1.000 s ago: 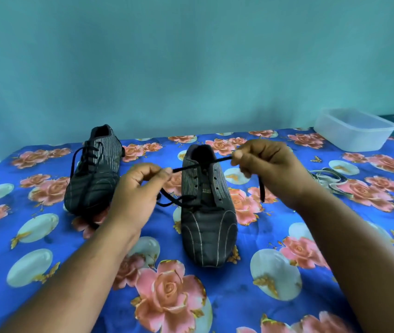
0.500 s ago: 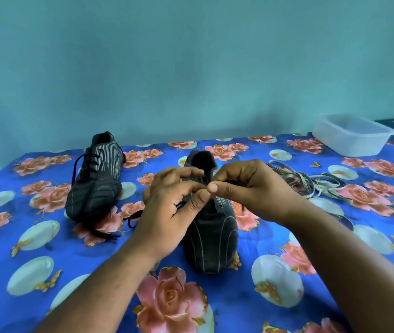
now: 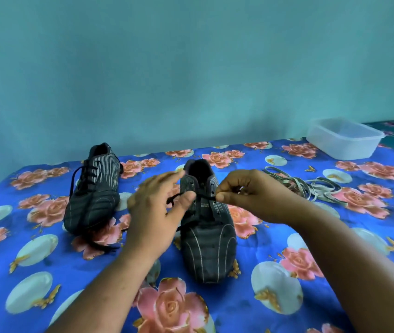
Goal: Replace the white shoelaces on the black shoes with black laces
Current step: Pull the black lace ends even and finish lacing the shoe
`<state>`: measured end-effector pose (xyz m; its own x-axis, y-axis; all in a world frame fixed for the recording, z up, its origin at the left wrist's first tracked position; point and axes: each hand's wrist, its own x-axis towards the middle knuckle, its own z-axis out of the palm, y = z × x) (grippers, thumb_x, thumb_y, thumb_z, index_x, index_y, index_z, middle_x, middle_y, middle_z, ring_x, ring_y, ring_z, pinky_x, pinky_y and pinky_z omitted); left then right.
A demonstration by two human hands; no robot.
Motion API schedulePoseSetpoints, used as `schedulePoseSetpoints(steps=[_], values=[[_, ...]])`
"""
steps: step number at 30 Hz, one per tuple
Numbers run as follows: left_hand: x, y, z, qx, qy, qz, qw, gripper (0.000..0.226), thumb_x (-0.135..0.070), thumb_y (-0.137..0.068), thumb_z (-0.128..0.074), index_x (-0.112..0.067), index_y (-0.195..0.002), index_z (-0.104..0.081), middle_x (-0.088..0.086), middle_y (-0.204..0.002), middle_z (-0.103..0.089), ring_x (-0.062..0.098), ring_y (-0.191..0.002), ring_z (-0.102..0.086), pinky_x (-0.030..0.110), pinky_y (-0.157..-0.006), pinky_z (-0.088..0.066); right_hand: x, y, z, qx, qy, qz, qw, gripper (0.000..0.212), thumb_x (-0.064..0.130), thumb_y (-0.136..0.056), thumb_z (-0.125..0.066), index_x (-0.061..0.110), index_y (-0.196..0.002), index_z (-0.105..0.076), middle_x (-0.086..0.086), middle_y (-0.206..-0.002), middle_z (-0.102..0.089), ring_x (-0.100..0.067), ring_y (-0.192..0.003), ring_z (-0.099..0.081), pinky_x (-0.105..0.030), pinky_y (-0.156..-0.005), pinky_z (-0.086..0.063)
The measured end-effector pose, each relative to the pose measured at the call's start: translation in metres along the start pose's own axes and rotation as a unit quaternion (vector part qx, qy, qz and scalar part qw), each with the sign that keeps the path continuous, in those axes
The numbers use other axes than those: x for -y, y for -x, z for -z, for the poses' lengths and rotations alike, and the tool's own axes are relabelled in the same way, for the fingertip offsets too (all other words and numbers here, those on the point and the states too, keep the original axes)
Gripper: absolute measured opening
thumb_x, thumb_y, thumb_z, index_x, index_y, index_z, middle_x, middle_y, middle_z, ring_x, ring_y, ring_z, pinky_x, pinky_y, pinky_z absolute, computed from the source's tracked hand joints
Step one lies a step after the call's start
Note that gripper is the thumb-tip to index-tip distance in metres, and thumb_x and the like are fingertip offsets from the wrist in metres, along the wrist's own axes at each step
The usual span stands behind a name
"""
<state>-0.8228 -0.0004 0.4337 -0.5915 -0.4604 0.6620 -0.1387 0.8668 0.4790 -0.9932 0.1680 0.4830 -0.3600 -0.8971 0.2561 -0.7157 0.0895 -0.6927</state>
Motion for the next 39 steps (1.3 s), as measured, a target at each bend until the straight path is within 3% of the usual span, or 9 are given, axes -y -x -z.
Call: schedulePoseSetpoints(steps=[2, 4, 8, 15, 22, 26, 29, 32, 39], values=[[-0.013, 0.002, -0.005, 0.055, 0.031, -0.038, 0.997, 0.051, -0.068, -0.095, -0.047, -0.036, -0.129, -0.066, -0.021, -0.130, -0.064, 0.013, -0.131, -0.052, 0.056, -0.109, -0.038, 0.006, 0.001, -0.006, 0.007, 0.003, 0.030, 1.000, 0.006, 0.027, -0.092, -0.075, 0.022, -0.089, -0.076, 0.017, -0.077, -0.068, 0.002, -0.065, -0.054, -0.013, -0.062, -0.041], [-0.021, 0.004, -0.009, 0.071, 0.044, -0.043, 0.996, 0.041, -0.065, -0.095, -0.050, -0.039, -0.120, -0.070, -0.025, -0.118, -0.067, 0.010, -0.124, -0.054, 0.056, -0.103, -0.040, 0.008, 0.001, -0.009, 0.003, -0.004, 0.037, 0.999, 0.007, 0.027, -0.092, -0.075, 0.021, -0.090, -0.077, 0.009, -0.075, -0.069, 0.000, -0.060, -0.049, -0.015, -0.058, -0.038], [-0.020, 0.003, -0.007, 0.024, 0.013, -0.051, 0.998, 0.020, -0.050, -0.091, -0.063, -0.037, -0.096, -0.078, -0.024, -0.092, -0.068, 0.005, -0.099, -0.058, 0.050, -0.088, -0.044, 0.004, 0.000, -0.007, -0.017, -0.014, 0.012, 1.000, 0.009, 0.032, -0.087, -0.079, 0.023, -0.086, -0.079, 0.006, -0.073, -0.071, -0.002, -0.057, -0.048, -0.015, -0.056, -0.037], [-0.023, 0.005, -0.004, -0.023, -0.015, 0.010, 1.000, 0.013, -0.043, -0.088, -0.061, -0.035, -0.082, -0.069, -0.022, -0.086, -0.064, 0.010, -0.095, -0.057, 0.052, -0.088, -0.041, 0.002, 0.000, 0.002, -0.058, -0.038, -0.009, 0.998, 0.012, 0.023, -0.084, -0.082, 0.011, -0.087, -0.079, 0.016, -0.065, -0.068, 0.005, -0.054, -0.055, -0.005, -0.056, -0.038], [-0.027, 0.006, -0.006, 0.037, 0.023, -0.021, 0.999, 0.040, -0.064, -0.092, -0.053, -0.039, -0.114, -0.075, -0.024, -0.109, -0.069, 0.010, -0.110, -0.058, 0.051, -0.097, -0.040, 0.001, -0.002, -0.006, -0.027, -0.030, 0.021, 0.999, 0.009, 0.029, -0.085, -0.081, 0.021, -0.086, -0.077, 0.002, -0.077, -0.071, 0.000, -0.064, -0.054, -0.012, -0.061, -0.042], [-0.022, 0.005, -0.009, 0.031, 0.044, -0.042, 0.998, 0.022, -0.052, -0.093, -0.063, -0.038, -0.099, -0.078, -0.025, -0.093, -0.072, 0.009, -0.093, -0.061, 0.042, -0.087, -0.043, 0.001, -0.002, -0.007, -0.019, -0.032, 0.012, 0.999, 0.013, 0.030, -0.085, -0.081, 0.018, -0.085, -0.077, 0.006, -0.070, -0.068, 0.001, -0.057, -0.050, -0.010, -0.056, -0.036], [-0.024, 0.005, -0.009, 0.022, 0.047, -0.042, 0.998, 0.018, -0.045, -0.091, -0.067, -0.036, -0.101, -0.080, -0.024, -0.092, -0.073, 0.006, -0.092, -0.059, 0.028, -0.087, -0.041, -0.002, -0.002, -0.008, -0.009, -0.041, -0.004, 0.999, 0.013, 0.031, -0.085, -0.081, 0.018, -0.086, -0.078, 0.016, -0.067, -0.066, 0.002, -0.058, -0.050, -0.010, -0.057, -0.037], [-0.027, 0.006, -0.009, 0.026, 0.031, -0.049, 0.998, 0.016, -0.042, -0.090, -0.069, -0.035, -0.100, -0.080, -0.023, -0.090, -0.073, 0.005, -0.090, -0.056, 0.018, -0.085, -0.036, -0.003, -0.001, -0.008, -0.006, -0.044, -0.009, 0.999, 0.015, 0.031, -0.084, -0.081, 0.017, -0.086, -0.077, 0.011, -0.069, -0.069, 0.001, -0.057, -0.049, -0.012, -0.058, -0.037], [-0.028, 0.006, -0.010, 0.024, 0.035, -0.049, 0.998, 0.020, -0.049, -0.087, -0.071, -0.032, -0.091, -0.080, -0.022, -0.087, -0.070, 0.010, -0.087, -0.054, 0.024, -0.081, -0.039, -0.002, -0.002, -0.008, -0.003, -0.074, -0.009, 0.997, 0.021, 0.030, -0.082, -0.084, 0.011, -0.084, -0.076, -0.003, -0.073, -0.070, -0.005, -0.062, -0.047, -0.018, -0.058, -0.037]])
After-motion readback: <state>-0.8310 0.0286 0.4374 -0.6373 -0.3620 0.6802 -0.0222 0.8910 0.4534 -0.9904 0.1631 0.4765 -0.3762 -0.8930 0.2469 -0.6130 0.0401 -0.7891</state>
